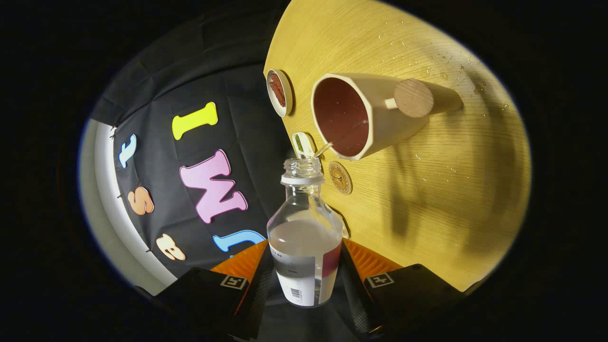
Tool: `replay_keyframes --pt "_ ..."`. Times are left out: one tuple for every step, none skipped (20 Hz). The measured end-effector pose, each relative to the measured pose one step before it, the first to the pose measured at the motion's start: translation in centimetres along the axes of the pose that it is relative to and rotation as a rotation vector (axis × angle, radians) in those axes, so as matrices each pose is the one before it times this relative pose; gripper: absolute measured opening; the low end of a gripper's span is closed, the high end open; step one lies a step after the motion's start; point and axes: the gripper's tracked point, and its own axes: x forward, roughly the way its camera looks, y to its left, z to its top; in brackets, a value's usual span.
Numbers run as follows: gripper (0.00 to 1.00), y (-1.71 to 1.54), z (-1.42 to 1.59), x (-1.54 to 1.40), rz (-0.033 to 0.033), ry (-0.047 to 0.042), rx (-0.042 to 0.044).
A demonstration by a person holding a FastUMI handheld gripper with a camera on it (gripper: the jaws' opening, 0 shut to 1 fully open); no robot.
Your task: Take the bottle from table, then pour the juice into the cup, finally place the bottle on the coaster
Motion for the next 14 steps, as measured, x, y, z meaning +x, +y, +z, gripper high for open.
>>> replay_keyframes --pt "0.75 -0.024 0.053 0.088 -0.00189 -0.00006 -0.00060" --pt "0.75 0.155 0.032 0.149 -0.00021 -0.00079 0.00123" --pt "0.76 0.065 0.095 -0.073 0.00037 -0.00065 0.00405" --pt "0.76 -0.010 0.034 0.100 0.00114 -0.00176 0.00465" --pt "0.76 0.089 0.039 -0.005 0.00295 -0.00254 0.00446" --pt "0.76 0.125 0.088 -0.018 0.00228 -0.00195 0.00449" --pt "0.76 0.070 0.077 -0.022 0.00281 -0.00043 0.00525" --pt "0.75 0.157 0.010 -0.027 0.00338 0.00073 0.00534" --pt "0.76 0.030 -0.050 0.047 0.00225 -0.00006 0.00246" --pt "0.76 0.032 0.037 -0.001 0.00047 -0.00045 0.00146" --pt "0.76 0.006 0.060 -0.034 -0.00016 -0.00121 0.00120" --pt "0.76 0.074 0.079 0.039 0.00017 -0.00165 0.00207" --pt "0.76 0.025 0.005 -0.059 0.00181 -0.00261 0.00265" --pt "0.76 0.194 0.077 -0.028 0.00393 -0.00281 0.00280"
